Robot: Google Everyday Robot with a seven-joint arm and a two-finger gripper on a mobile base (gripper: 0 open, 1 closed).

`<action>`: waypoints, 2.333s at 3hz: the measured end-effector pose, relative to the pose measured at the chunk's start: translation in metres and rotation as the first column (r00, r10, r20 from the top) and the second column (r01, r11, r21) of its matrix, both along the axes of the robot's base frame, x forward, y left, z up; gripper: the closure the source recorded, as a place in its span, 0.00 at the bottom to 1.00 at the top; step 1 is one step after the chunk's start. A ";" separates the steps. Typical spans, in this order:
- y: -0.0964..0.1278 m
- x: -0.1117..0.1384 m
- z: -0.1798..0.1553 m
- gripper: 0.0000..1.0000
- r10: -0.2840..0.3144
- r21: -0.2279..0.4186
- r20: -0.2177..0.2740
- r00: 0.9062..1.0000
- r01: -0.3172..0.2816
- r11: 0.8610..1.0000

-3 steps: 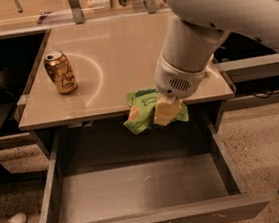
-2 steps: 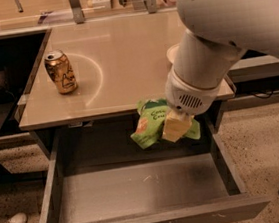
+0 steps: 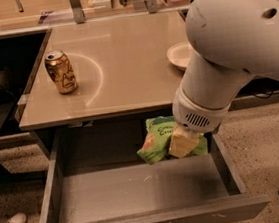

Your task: Place green rice chip bag into top drawer

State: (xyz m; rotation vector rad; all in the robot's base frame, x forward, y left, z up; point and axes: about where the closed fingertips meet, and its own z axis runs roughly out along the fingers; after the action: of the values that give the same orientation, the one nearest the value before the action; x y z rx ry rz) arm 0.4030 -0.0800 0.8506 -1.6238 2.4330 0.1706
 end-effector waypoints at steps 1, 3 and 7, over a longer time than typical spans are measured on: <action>0.006 -0.010 -0.010 1.00 0.012 -0.004 -0.012 1.000 -0.012 1.000; 0.027 -0.036 -0.071 1.00 -0.013 0.089 -0.114 0.993 0.023 0.996; 0.066 0.007 -0.111 1.00 0.006 0.229 -0.064 0.998 0.009 0.973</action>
Offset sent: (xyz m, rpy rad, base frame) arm -0.0539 0.0286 -0.0870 0.1161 0.1484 -0.0359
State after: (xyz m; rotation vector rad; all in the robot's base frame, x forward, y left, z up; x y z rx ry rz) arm 0.4103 -0.0141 0.7401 -1.5372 2.3574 0.4917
